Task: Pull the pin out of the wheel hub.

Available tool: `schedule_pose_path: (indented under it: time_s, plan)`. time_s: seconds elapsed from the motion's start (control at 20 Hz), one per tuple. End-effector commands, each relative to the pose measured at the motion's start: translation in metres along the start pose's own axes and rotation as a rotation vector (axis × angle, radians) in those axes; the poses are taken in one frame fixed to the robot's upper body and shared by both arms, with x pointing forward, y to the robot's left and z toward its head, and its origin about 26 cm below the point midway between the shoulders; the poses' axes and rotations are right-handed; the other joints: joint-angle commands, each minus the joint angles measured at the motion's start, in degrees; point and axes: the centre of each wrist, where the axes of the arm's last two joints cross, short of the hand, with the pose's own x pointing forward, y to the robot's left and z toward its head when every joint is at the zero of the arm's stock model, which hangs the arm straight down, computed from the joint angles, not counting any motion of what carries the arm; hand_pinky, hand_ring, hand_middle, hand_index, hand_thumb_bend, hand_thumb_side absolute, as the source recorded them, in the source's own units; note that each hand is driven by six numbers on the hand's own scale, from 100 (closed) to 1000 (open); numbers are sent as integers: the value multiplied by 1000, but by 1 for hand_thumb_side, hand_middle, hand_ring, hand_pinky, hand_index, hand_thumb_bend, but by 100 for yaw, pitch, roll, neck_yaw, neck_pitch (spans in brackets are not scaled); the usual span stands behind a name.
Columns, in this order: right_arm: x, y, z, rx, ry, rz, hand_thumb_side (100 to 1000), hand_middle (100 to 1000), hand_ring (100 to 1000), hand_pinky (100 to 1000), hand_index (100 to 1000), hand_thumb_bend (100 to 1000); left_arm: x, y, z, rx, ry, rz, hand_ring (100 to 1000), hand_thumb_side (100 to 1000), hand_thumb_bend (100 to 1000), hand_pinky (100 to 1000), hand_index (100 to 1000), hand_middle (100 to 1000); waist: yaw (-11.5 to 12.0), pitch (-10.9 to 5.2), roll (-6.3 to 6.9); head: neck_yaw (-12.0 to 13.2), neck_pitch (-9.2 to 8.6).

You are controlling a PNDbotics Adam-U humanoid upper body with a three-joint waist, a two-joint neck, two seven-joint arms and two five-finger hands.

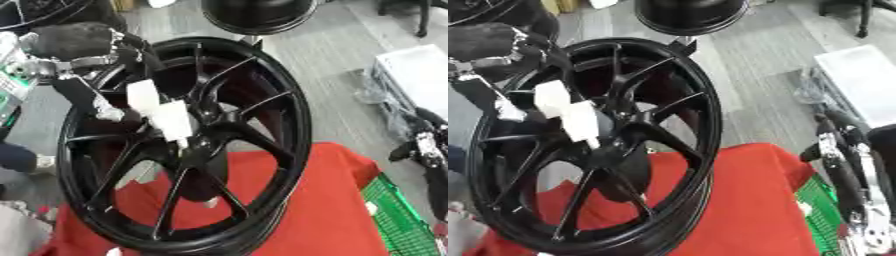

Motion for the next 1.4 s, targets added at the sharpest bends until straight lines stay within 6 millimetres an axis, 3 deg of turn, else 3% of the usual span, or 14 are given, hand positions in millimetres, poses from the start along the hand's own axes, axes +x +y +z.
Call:
schedule_pose_path:
  time_s: [0.05, 0.25, 0.65, 0.95, 1.15, 1.4]
  plan:
    - [5, -3, -4, 15, -24, 19, 663, 810, 425, 440, 884, 100, -4, 10, 2, -163, -128, -115, 484, 762, 497, 611, 849, 712, -6, -65, -23, -23, -97]
    - [5, -3, -4, 16, -25, 19, 670, 810, 425, 441, 884, 100, -5, 4, 0, -186, -131, -114, 452, 739, 474, 598, 820, 642, -23, -60, -14, -33, -123]
    - [5, -2, -4, 13, -23, 18, 669, 809, 425, 441, 884, 100, -7, -3, 1, -225, -151, -95, 381, 554, 400, 578, 741, 501, -30, -56, 0, -65, -152]
    - [4, -2, -4, 12, -22, 15, 673, 809, 425, 441, 884, 100, -7, -2, 0, -203, -181, -36, 309, 407, 256, 554, 656, 393, -34, -46, -16, -83, -163]
    - [4, -2, -4, 12, -21, 15, 671, 810, 425, 442, 884, 100, -7, 9, 3, -187, -198, -19, 284, 332, 251, 549, 623, 357, -20, -53, -23, -89, -164]
    - [4, -3, -3, 10, -18, 16, 669, 809, 425, 442, 884, 100, -7, 35, 18, -129, -217, -21, 280, 326, 247, 552, 610, 345, 7, -73, -29, -102, -158]
